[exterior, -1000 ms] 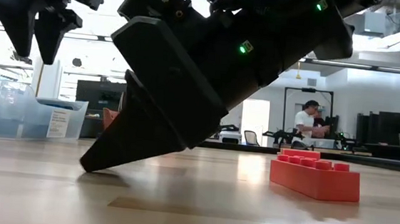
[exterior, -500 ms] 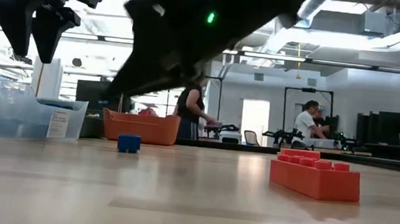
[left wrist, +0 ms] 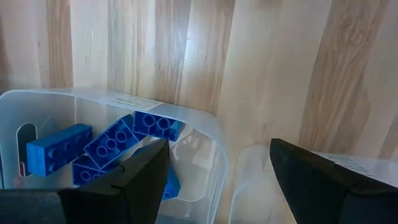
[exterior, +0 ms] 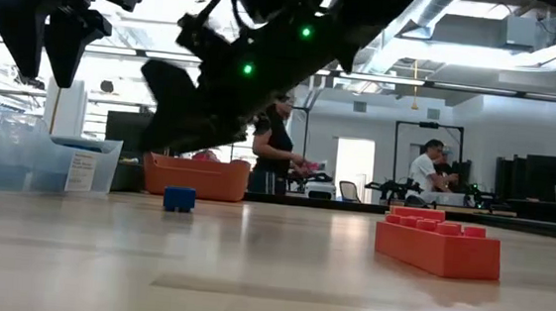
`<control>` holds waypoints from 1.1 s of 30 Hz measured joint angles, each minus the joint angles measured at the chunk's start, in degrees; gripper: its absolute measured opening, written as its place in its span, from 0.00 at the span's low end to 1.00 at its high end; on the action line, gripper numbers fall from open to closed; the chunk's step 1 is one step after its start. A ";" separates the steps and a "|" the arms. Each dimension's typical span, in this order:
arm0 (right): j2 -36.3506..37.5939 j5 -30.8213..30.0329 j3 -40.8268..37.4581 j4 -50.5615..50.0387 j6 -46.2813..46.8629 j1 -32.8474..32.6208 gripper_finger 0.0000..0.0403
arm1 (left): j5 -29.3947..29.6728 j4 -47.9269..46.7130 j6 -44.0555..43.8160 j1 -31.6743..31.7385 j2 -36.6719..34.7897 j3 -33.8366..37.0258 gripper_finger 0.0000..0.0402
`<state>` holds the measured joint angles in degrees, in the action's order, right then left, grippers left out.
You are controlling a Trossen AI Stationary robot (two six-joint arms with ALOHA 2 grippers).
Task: Sort blocks
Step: Put the blue game piece into the top transparent bin
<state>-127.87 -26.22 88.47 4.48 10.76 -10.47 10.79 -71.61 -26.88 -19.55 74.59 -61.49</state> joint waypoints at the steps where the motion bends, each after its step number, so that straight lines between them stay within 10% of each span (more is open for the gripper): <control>1: -0.72 -1.81 0.68 -0.76 -0.23 -0.20 0.79 | 0.00 0.00 -0.01 0.00 0.00 0.00 0.68; 33: -2.80 -2.85 2.52 -18.22 13.08 2.44 0.79 | -1.53 -2.34 -2.28 0.00 0.00 0.00 0.68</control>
<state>-130.67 -29.07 90.99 -13.75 23.84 -8.04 9.26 -73.94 -29.17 -19.55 74.59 -61.49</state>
